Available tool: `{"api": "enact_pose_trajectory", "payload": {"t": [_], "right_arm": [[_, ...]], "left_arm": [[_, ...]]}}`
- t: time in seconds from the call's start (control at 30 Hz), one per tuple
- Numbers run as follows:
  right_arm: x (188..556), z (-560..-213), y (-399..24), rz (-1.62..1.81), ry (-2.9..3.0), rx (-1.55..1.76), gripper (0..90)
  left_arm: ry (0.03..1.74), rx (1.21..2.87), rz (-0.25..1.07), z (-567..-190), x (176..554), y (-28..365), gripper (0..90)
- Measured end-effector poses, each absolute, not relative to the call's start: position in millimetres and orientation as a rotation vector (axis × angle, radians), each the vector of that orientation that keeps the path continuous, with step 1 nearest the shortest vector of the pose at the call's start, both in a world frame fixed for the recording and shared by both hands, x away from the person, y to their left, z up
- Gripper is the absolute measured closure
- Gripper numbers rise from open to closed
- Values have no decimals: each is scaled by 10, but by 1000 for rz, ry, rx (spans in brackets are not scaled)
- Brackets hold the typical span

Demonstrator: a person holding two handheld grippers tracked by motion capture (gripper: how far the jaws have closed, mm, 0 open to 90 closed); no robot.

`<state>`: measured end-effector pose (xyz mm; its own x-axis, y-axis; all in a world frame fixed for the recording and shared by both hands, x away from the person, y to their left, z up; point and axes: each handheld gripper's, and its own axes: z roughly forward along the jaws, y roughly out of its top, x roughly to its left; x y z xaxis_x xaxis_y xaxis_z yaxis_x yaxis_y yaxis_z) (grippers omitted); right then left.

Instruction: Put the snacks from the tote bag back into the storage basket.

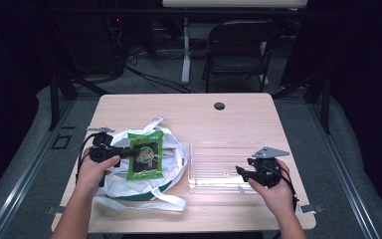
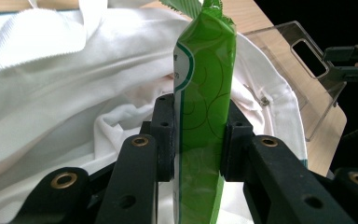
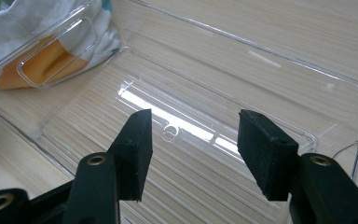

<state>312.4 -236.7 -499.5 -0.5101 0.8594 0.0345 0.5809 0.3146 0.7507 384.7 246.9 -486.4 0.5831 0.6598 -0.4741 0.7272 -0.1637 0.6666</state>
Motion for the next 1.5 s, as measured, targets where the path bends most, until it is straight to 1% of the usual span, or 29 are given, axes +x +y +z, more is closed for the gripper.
{"api": "enact_pose_trajectory", "payload": {"t": [0.47,0.93,1.33,1.5], "right_arm": [[3122,-4995,-2367,1032,2211,1284,452],[3122,-4994,-2368,1031,2216,1275,452],[3117,-4985,-2366,1034,2215,1276,452],[3112,-4981,-2358,1029,2214,1273,453]], "left_arm": [[1068,1816,20,-4712,3777,2495,723],[1001,1782,90,-4562,3688,2453,724],[952,1805,88,-4492,3631,2354,724],[922,1808,68,-4476,3609,2282,724]]}}
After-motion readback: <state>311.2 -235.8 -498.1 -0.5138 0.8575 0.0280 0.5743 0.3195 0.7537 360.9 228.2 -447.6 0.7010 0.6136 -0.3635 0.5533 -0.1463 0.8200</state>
